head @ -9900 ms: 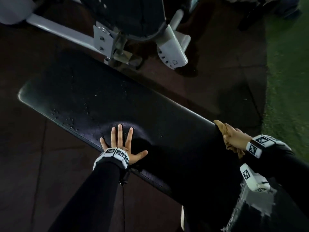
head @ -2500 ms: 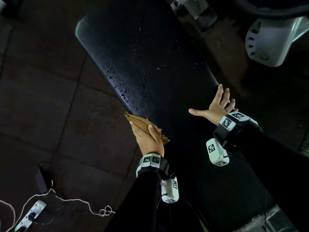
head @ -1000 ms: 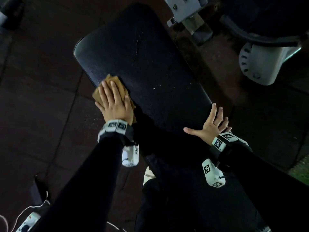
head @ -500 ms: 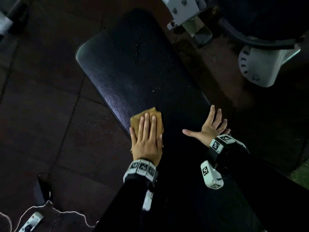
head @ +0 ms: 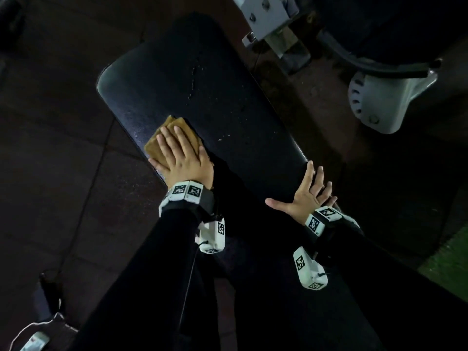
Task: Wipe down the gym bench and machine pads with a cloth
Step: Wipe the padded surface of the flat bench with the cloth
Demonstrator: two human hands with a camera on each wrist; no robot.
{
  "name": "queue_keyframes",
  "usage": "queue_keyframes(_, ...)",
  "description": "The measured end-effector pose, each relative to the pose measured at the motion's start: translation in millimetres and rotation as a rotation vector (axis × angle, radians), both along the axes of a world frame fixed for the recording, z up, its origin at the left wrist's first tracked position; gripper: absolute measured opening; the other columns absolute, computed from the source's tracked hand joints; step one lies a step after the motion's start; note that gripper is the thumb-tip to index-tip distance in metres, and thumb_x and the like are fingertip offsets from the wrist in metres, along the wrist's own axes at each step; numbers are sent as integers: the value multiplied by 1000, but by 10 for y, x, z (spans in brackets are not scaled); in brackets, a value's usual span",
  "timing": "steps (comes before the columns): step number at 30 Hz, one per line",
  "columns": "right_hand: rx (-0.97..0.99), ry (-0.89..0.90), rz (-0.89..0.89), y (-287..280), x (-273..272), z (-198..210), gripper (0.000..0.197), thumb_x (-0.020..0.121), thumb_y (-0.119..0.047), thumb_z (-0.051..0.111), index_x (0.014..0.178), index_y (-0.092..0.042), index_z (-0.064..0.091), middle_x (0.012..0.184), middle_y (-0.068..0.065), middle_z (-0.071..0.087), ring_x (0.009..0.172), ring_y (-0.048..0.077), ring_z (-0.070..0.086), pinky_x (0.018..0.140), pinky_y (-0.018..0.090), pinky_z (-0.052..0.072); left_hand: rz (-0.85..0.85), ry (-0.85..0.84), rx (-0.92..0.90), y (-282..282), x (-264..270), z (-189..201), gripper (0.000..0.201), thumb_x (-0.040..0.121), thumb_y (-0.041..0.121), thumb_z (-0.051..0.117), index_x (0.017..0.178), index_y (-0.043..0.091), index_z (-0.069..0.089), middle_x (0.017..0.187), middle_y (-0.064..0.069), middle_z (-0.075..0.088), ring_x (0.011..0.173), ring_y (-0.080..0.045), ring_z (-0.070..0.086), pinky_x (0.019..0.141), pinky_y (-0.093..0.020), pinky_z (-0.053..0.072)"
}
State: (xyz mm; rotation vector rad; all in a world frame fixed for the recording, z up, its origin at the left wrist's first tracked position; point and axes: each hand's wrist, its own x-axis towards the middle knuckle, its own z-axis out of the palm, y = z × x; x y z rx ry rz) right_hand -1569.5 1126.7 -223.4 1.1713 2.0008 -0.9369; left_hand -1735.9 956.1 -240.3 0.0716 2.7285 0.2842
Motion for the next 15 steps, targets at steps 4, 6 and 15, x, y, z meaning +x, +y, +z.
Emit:
queue_keyframes(4, -2, 6, -15, -3, 5, 1, 139, 37, -85, 63, 129, -52, -35, 147, -11, -35, 138, 41, -23, 108, 58, -13, -156, -75, 61, 197, 192, 77, 74, 96, 47, 29, 150, 18, -13, 158, -5, -20, 144, -17, -21, 112, -55, -17)
queue_keyframes(6, 11, 5, -17, -10, 7, -1, 140, 32, -88, 59, 129, -52, -35, 148, -12, -33, 139, 39, -22, 108, 57, -14, -219, -150, 156, 264, 286, 90, 76, 95, 48, 32, 149, 22, -14, 156, -1, -24, 140, -11, -29, 109, -50, -24)
queue_keyframes(15, 75, -87, -62, -52, -45, 52, 140, 43, -75, 73, 133, -49, -31, 150, -14, -28, 141, 32, -19, 111, 52, -12, -286, -55, 150, -315, -414, 85, 65, 97, 48, 17, 152, 16, 1, 159, 0, -9, 146, -13, -12, 117, -44, -12)
